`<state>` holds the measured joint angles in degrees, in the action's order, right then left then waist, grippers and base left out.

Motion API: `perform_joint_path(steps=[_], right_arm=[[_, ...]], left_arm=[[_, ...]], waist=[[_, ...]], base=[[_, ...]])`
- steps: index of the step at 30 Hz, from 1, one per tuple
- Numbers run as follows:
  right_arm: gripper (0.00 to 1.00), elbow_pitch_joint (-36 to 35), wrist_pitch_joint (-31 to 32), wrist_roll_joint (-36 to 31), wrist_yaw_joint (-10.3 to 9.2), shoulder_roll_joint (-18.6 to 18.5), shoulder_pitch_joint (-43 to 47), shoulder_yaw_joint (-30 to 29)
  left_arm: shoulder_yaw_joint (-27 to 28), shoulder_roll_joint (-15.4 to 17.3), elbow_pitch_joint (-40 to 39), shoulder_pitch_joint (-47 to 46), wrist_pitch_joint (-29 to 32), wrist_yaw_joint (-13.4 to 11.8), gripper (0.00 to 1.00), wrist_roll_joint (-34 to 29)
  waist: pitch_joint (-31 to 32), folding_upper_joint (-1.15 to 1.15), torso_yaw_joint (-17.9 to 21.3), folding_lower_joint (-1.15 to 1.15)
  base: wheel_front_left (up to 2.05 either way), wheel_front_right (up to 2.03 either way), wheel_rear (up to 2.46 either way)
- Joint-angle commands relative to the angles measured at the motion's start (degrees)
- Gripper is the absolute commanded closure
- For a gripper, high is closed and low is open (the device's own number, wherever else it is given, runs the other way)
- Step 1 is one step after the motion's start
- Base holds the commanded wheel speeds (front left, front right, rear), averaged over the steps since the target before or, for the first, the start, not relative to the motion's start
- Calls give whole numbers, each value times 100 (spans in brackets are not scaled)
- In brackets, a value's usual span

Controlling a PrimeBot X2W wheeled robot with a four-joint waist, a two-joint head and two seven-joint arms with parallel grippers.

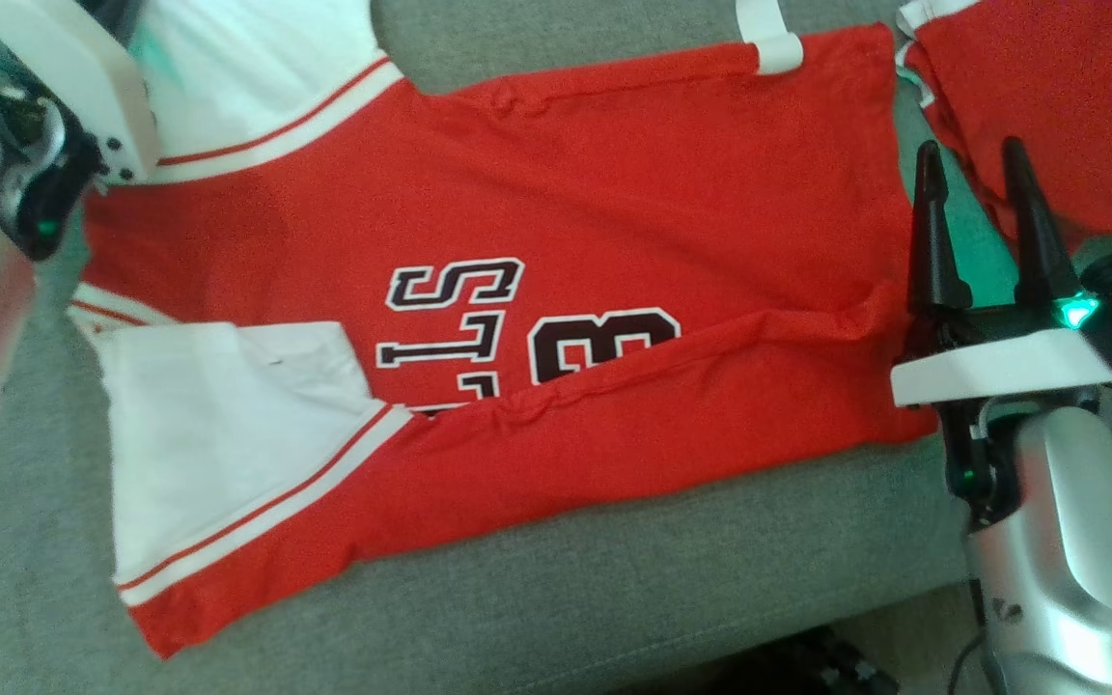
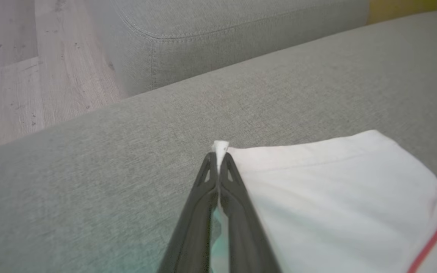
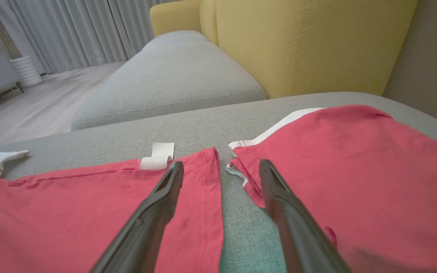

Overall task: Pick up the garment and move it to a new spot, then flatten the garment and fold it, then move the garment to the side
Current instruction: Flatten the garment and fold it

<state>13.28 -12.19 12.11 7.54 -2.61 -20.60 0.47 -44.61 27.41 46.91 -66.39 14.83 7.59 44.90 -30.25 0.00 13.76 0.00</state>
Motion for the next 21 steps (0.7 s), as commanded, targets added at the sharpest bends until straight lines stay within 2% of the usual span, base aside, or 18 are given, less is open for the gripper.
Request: perform_joint_path(steps=[1, 7, 12, 17, 21], right_arm=[[0, -159, 55, -116, -5, -27, -83, 50], [0, -296, 651, -693, -5, -27, -217, -97], [0, -357, 1364, -1234, -5, -74, -431, -144], [0, -103, 2188, -1556, -5, -657, -713, -8], [0, 259, 2810, -1487, -5, -1085, -1018, 278]], left_arm=[[176, 170, -106, -102, -156, -10, 100, 81], [75, 47, -310, 146, -994, -10, 100, 295], [-2, 78, -696, 385, -1550, -10, 100, 400], [-138, 91, -1204, 673, -1681, -10, 100, 533], [-311, 193, -1645, 902, -1595, -10, 100, 526]], waist=[[171, 0, -141, 0], [676, 0, -615, 0], [956, 0, -1079, 0], [1121, 0, -1535, 0], [1149, 0, -1733, 0]], base=[[0, 0, 0], [0, 0, 0], [0, 0, 0], [0, 0, 0], [0, 0, 0]])
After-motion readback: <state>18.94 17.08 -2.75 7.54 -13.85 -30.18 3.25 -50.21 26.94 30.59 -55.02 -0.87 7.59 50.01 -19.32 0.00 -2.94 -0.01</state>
